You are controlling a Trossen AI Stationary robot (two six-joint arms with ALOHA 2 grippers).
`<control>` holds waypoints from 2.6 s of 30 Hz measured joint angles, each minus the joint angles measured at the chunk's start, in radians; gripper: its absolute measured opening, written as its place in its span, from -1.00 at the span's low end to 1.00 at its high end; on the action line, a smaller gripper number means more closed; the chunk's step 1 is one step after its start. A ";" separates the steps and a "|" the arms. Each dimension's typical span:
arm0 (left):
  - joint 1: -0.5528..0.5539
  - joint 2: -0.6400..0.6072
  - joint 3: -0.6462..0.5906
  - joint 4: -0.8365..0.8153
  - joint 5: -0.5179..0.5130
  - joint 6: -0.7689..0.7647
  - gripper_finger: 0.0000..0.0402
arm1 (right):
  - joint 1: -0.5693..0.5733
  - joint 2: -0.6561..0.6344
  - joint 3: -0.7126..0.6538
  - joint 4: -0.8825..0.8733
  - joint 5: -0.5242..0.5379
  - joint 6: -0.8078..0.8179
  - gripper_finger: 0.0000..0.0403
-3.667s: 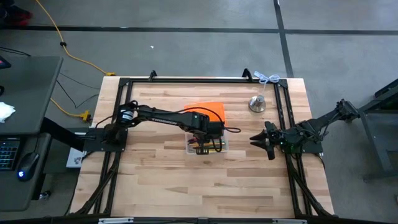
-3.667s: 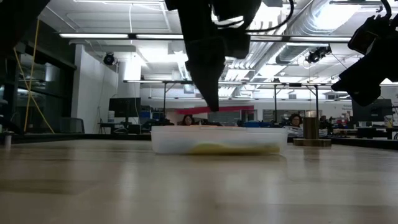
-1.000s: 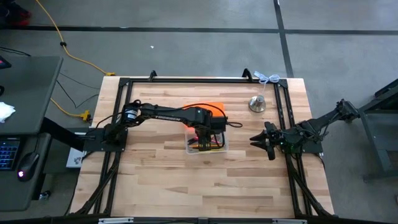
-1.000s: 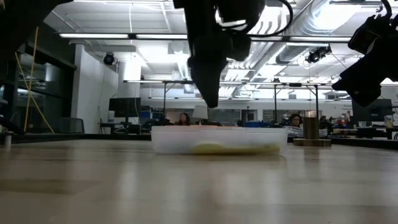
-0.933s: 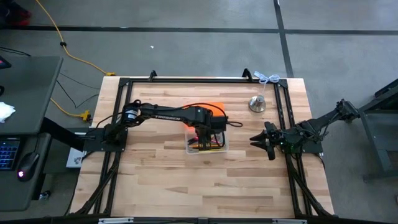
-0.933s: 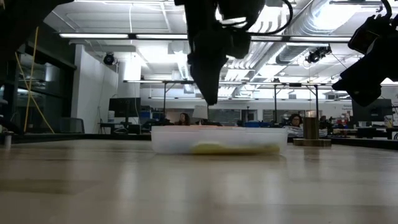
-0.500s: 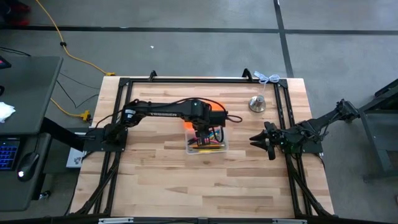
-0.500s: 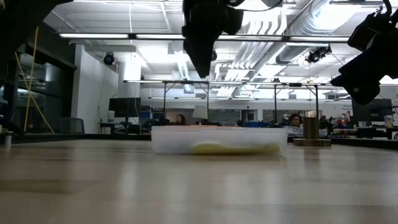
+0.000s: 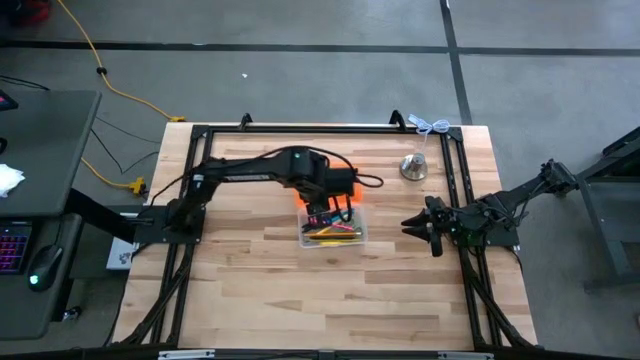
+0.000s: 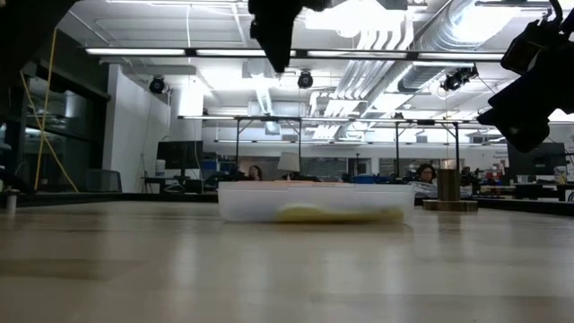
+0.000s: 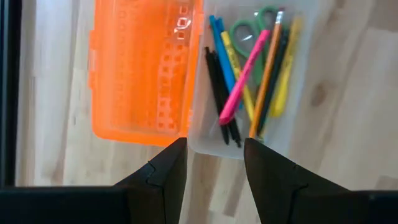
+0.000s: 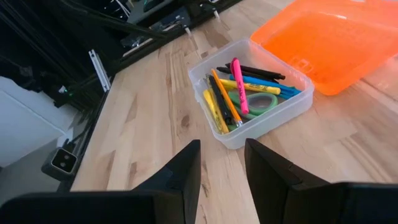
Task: Pick & place school supplies into a supply box
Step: Return to Home Position
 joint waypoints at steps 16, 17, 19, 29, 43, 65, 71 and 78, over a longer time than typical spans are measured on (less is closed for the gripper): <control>-0.149 -0.285 -0.001 0.000 -0.093 -0.101 -0.06 | 0.000 -0.028 0.000 0.065 -0.084 -0.108 -0.49; -0.160 -0.298 -0.002 -0.001 -0.094 -0.101 -0.06 | 0.000 -0.030 0.000 0.079 -0.089 -0.123 -0.49; -0.179 -0.320 -0.002 0.000 -0.099 -0.104 -0.06 | 0.000 -0.032 0.000 0.100 -0.101 -0.148 -0.49; -0.198 -0.422 -0.003 0.000 -0.118 -0.101 -0.06 | 0.000 -0.034 0.000 0.118 -0.098 -0.165 -0.49; -0.273 -0.575 -0.140 0.002 -0.187 -0.152 -0.06 | 0.000 -0.034 0.000 0.117 -0.085 -0.146 -0.49; -0.313 -1.103 -1.192 0.787 -0.064 -0.224 -0.06 | 0.000 -0.034 0.000 0.171 -0.080 -0.169 -0.49; -0.313 -1.202 -1.382 0.922 -0.034 -0.249 -0.06 | 0.000 -0.033 0.000 0.181 -0.070 -0.167 -0.49; -0.313 -1.285 -1.574 1.140 0.021 -0.270 -0.06 | 0.000 -0.045 0.000 0.193 -0.061 -0.167 -0.49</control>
